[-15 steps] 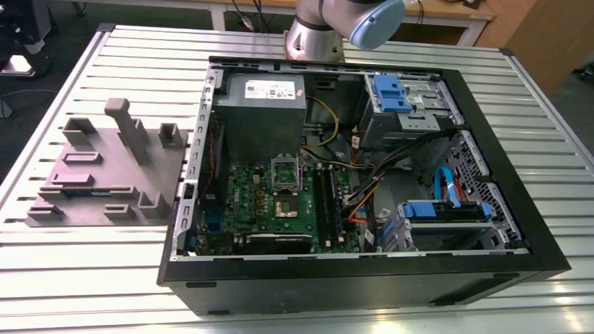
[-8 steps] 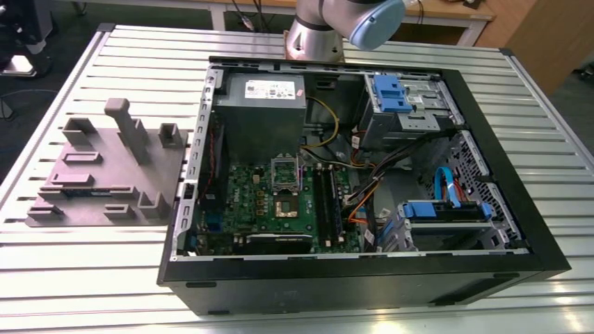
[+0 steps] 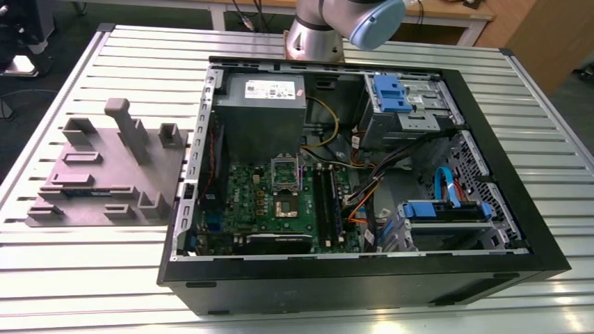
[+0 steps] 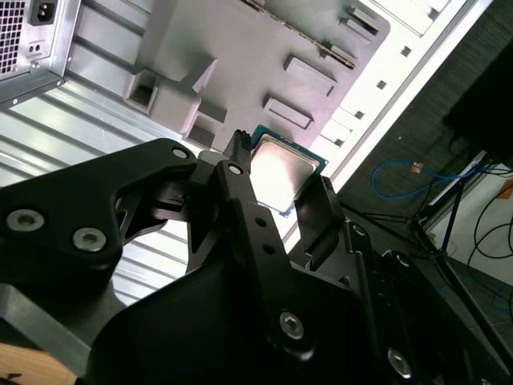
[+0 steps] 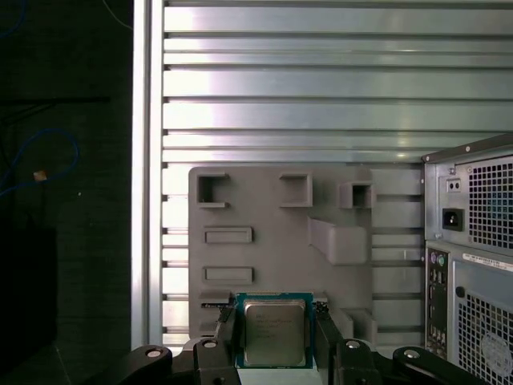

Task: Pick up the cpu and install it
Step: 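Pick up the cpu and move it towards the insertion slot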

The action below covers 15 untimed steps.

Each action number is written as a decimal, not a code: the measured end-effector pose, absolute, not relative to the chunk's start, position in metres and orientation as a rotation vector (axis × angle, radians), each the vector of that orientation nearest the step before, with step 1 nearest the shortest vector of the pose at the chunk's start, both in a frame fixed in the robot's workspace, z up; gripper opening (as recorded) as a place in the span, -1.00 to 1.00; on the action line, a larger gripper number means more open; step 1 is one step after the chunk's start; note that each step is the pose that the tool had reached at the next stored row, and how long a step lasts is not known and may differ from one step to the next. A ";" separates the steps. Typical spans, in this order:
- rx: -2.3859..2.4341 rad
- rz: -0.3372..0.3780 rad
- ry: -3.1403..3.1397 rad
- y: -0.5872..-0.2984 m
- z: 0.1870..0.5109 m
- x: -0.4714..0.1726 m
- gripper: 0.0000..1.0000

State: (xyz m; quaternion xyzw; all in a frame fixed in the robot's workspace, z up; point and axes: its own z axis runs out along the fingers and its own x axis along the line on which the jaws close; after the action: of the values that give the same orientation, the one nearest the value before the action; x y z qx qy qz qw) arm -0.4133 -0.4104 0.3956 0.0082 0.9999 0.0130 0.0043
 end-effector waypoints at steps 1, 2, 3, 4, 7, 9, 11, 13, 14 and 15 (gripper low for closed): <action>0.026 0.041 3.133 -0.410 0.396 -0.413 -0.06; 0.026 0.041 3.133 -0.410 0.396 -0.413 -0.06; 0.026 0.041 3.133 -0.410 0.396 -0.413 -0.06; 0.026 0.041 3.133 -0.410 0.396 -0.412 -0.06; 0.026 0.041 3.133 -0.410 0.396 -0.412 -0.06; 0.026 0.041 3.132 -0.410 0.396 -0.411 -0.06; 0.026 0.041 3.133 -0.410 0.396 -0.411 -0.06; 0.026 0.041 3.133 -0.410 0.396 -0.410 -0.06; 0.026 0.041 3.133 -0.410 0.396 -0.410 -0.06; 0.026 0.041 3.133 -0.410 0.396 -0.410 -0.06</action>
State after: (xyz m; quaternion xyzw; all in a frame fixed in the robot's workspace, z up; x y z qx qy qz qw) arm -0.4096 -0.4104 0.3957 0.0082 0.9999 0.0130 0.0043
